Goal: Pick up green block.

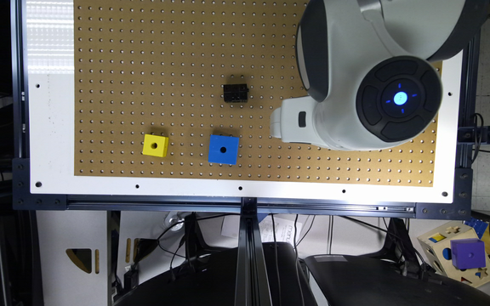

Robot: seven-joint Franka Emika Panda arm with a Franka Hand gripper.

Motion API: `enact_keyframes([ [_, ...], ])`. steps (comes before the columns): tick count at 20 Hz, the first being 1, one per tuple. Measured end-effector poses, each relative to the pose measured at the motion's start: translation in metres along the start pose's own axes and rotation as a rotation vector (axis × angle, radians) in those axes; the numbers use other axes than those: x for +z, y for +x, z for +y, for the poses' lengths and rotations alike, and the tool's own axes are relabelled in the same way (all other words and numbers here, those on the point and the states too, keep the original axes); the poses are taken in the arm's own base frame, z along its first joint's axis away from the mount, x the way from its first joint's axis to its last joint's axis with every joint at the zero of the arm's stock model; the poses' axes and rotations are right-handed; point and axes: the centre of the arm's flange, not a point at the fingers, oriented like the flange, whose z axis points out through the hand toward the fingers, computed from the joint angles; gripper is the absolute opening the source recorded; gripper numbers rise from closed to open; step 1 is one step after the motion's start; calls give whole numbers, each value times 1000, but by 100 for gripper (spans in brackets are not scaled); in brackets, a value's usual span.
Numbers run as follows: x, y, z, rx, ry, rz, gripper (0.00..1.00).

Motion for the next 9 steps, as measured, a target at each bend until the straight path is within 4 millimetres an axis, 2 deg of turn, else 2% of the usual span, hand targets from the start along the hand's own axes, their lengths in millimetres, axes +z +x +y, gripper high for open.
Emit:
enact_keyframes([
  [5,-22,-1,0,-1,4,7,0],
  [9,-25,-2,0,0,3,7,0],
])
